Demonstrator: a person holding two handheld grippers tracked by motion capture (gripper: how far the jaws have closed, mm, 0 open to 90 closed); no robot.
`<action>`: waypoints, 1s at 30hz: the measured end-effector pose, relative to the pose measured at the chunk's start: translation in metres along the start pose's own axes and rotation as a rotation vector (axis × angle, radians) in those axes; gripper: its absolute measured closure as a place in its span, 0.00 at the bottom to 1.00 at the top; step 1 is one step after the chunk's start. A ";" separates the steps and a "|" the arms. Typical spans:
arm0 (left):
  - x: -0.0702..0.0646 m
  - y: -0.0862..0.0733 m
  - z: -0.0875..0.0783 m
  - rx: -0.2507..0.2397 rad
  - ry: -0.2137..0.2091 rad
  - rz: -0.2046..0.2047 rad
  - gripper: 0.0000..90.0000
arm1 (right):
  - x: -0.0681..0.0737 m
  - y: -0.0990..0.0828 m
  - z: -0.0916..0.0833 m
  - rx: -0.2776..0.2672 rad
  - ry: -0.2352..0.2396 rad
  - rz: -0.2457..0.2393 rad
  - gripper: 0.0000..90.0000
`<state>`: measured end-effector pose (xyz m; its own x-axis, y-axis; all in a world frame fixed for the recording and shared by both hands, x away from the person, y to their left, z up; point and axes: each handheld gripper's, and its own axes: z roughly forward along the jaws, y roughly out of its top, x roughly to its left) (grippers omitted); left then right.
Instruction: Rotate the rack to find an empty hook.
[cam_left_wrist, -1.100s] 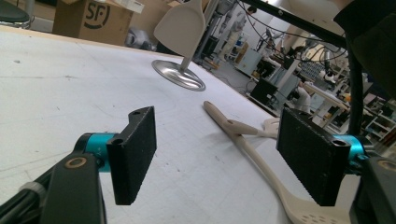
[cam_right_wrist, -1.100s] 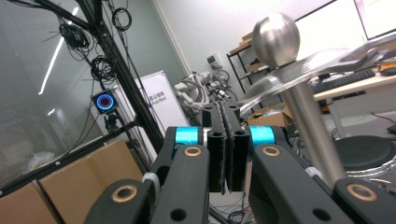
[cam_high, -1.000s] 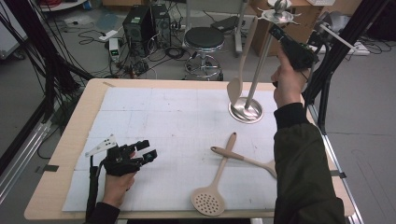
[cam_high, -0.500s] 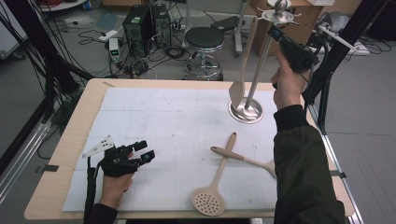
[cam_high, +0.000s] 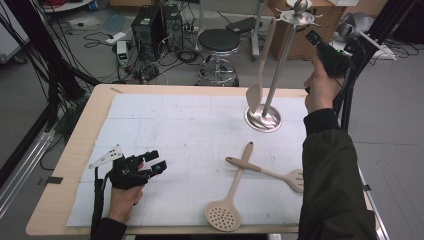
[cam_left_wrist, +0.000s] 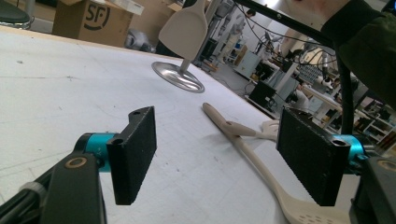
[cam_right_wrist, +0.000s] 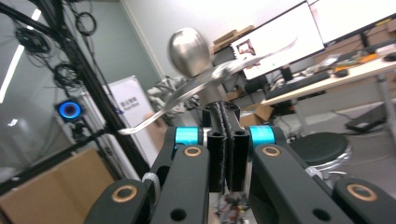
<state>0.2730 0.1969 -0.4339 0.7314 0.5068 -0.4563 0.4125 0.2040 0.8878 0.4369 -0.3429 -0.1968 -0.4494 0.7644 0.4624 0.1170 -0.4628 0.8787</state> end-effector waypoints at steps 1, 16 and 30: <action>0.000 0.000 0.000 0.001 0.000 -0.002 0.33 | -0.001 0.002 0.000 -0.005 -0.001 0.003 1.00; 0.001 -0.001 0.001 0.015 0.003 0.004 0.33 | -0.012 0.012 0.005 -0.037 0.028 0.027 0.99; -0.002 -0.001 0.000 0.007 0.004 0.002 0.33 | 0.013 0.005 0.003 -0.006 0.073 -0.032 0.99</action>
<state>0.2712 0.1960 -0.4340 0.7298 0.5107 -0.4544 0.4149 0.1974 0.8882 0.4344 -0.3343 -0.1860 -0.5164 0.7440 0.4240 0.0965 -0.4415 0.8921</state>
